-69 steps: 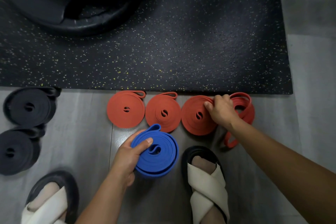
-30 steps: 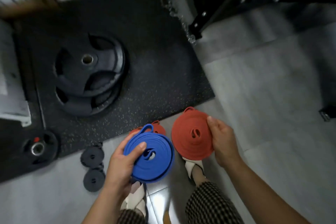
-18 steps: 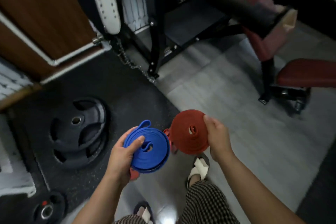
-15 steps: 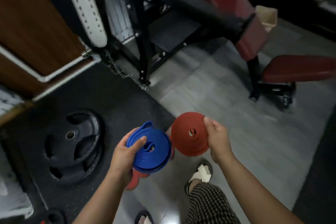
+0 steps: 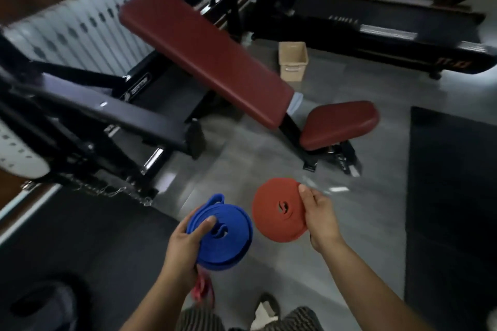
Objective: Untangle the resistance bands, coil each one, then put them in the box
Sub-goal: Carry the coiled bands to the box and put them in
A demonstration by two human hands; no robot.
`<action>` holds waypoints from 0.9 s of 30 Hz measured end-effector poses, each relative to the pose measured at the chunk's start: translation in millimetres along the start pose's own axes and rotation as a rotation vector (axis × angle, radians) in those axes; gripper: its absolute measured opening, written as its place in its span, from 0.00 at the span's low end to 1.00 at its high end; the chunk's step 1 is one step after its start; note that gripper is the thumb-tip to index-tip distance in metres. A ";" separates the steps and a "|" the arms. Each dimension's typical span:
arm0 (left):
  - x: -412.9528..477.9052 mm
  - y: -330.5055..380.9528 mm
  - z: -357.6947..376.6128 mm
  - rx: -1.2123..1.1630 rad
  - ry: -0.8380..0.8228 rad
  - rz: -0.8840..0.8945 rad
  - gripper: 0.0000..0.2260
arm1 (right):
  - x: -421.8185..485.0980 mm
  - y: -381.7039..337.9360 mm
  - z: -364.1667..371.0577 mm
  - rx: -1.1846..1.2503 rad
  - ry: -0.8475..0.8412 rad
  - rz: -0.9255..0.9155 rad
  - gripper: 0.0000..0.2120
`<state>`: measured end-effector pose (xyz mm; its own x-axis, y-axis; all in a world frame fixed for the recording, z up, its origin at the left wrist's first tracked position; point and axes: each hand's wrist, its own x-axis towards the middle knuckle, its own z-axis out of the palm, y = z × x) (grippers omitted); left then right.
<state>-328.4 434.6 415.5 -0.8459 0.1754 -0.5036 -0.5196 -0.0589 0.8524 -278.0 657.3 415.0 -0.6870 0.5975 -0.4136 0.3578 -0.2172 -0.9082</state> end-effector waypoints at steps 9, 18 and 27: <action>66.6 37.8 119.1 0.022 -0.185 0.017 0.14 | 98.9 -58.8 -83.9 0.096 0.089 -0.019 0.12; 188.3 54.7 313.0 0.045 -0.140 -0.015 0.19 | 276.7 -148.9 -209.3 -0.008 0.168 -0.035 0.13; 279.4 98.3 580.3 0.154 -0.261 0.084 0.14 | 441.8 -241.2 -379.3 0.011 0.257 -0.046 0.11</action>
<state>-546.4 1048.1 440.4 -0.8156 0.4236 -0.3942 -0.4081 0.0619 0.9109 -427.9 1266.4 475.9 -0.5186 0.7833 -0.3429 0.3222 -0.1924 -0.9269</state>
